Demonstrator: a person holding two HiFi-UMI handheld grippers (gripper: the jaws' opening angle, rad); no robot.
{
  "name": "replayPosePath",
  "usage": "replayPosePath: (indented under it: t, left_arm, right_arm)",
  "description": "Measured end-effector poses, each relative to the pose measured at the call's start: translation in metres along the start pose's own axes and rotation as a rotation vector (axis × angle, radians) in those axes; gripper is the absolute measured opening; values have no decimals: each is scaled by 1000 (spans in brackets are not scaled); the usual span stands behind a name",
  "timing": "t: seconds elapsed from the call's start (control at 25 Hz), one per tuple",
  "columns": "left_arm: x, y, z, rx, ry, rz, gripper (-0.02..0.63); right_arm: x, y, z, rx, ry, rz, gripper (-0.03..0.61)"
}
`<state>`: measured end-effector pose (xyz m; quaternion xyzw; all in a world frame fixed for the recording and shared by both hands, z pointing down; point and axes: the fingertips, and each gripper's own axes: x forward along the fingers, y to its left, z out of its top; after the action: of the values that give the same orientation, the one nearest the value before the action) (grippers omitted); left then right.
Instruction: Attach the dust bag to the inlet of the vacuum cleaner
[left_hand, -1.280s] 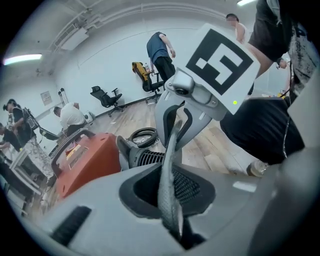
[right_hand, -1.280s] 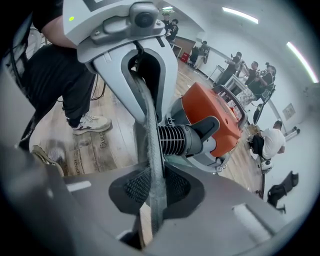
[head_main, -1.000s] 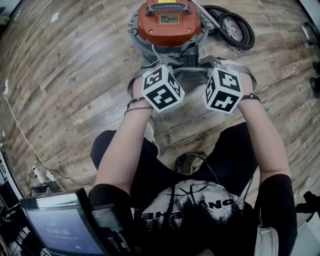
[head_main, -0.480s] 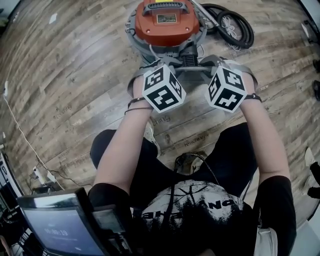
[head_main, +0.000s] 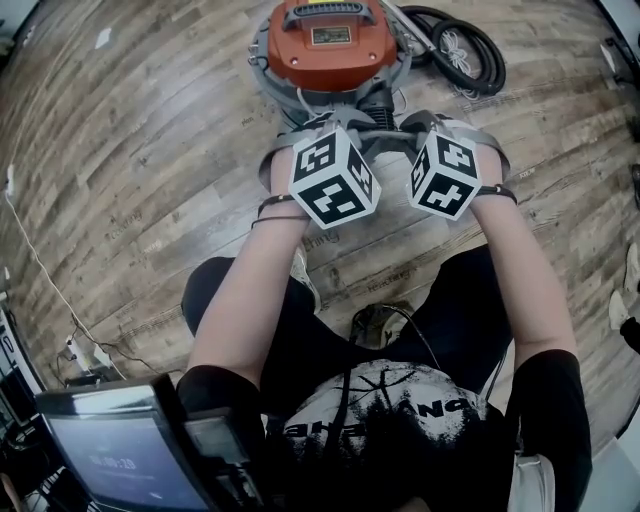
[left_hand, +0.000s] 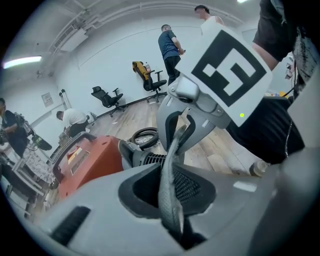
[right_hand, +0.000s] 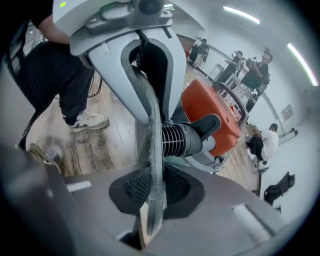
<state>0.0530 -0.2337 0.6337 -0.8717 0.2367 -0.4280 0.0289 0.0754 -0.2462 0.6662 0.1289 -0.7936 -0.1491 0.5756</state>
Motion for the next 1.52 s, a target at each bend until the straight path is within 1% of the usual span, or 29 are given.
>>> replayPosePath:
  t: [0.16, 0.28, 0.36, 0.48, 0.6, 0.68, 0.88, 1.04, 1.12, 1.24, 1.4, 1.52]
  left_arm:
    - [-4, 8, -9, -64, -15, -5, 55]
    - [-3, 12, -19, -113, 7, -4, 55]
    - [2, 11, -24, -129, 33, -6, 52]
    - [8, 11, -34, -126, 71, 0, 48]
    - [10, 12, -39, -118, 87, 0, 46]
    - [9, 11, -35, -91, 75, -3, 41]
    - [2, 7, -15, -59, 2, 2, 38]
    - [0, 7, 0, -28, -28, 12, 40]
    - [-1, 8, 3, -14, -33, 27, 41]
    - [1, 10, 3, -28, -32, 26, 46]
    - [4, 10, -9, -63, 26, 24, 49]
    - [4, 11, -18, -106, 48, 18, 44]
  right_arm:
    - [-5, -3, 10, -31, -5, -39, 43]
    - [-10, -6, 17, -65, 4, -41, 45]
    - [-15, -8, 20, -90, 9, -39, 44]
    - [-21, -9, 30, -128, 7, -41, 44]
    - [-23, -9, 35, -148, 4, -36, 46]
    - [-23, -11, 33, -126, -6, -29, 46]
    - [-16, -13, 15, -58, -14, -29, 49]
    - [-4, -15, 7, 6, -10, -29, 55]
    - [0, -14, 6, 22, -14, -31, 57]
    - [-3, -15, 6, 8, -12, -43, 55]
    - [-13, -15, 14, -39, 13, -59, 54]
    - [-18, -15, 25, -93, 31, -60, 54]
